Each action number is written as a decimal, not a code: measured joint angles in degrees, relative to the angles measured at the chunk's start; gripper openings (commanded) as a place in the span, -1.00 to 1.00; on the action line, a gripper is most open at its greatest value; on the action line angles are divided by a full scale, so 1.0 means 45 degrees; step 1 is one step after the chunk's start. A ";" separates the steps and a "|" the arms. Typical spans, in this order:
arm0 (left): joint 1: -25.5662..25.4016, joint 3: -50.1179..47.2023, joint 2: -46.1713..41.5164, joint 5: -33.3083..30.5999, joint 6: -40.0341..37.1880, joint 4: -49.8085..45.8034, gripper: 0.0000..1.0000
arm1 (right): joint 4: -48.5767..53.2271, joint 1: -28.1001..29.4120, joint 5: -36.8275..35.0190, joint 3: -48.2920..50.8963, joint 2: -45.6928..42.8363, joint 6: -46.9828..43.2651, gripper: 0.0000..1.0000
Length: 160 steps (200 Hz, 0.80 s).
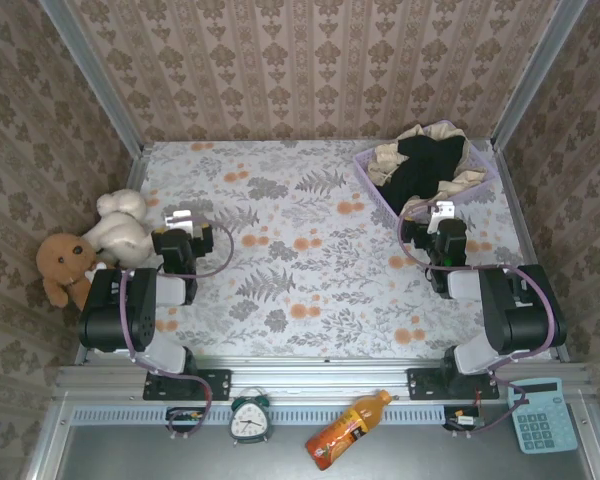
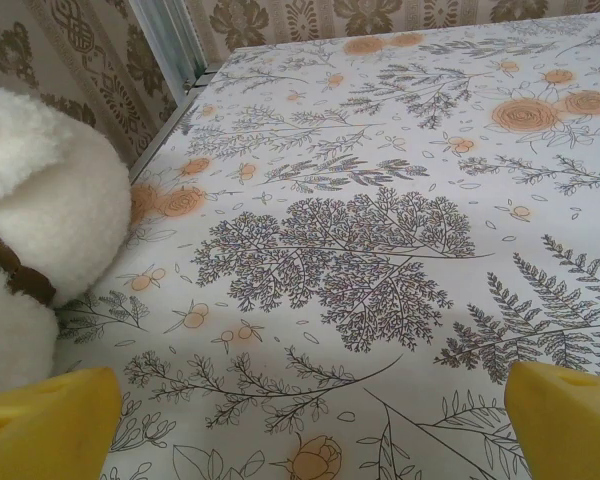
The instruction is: Fold and stack the mixed laundry pile
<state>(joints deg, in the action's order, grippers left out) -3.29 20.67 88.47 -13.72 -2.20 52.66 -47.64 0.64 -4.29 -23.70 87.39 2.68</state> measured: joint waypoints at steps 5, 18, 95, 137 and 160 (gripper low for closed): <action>0.0000 0.0000 0.0000 0.0000 0.0000 0.0000 1.00 | 0.0000 0.0000 0.0000 0.0000 0.0000 0.0000 1.00; 0.0000 0.0000 0.0000 0.0000 0.0005 0.0000 1.00 | 0.0000 0.0000 0.0000 0.0000 0.0000 0.0000 1.00; 0.0000 0.0000 0.0000 0.0000 0.0000 -0.0034 1.00 | 0.0000 0.0000 0.0005 0.0000 0.0000 0.0000 1.00; 0.0146 0.0000 0.0000 0.0384 0.0005 -0.0121 1.00 | 0.0000 -0.0005 0.0005 0.0000 0.0000 0.0000 1.00; 0.0170 0.0005 0.0000 0.0481 0.0005 -0.0136 1.00 | 0.0000 -0.0005 0.0010 0.0000 0.0000 0.0000 1.00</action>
<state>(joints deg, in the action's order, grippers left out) -2.52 20.69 88.47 -11.55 -2.17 52.05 -47.64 0.62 -4.25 -23.70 87.39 2.68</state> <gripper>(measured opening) 0.997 0.999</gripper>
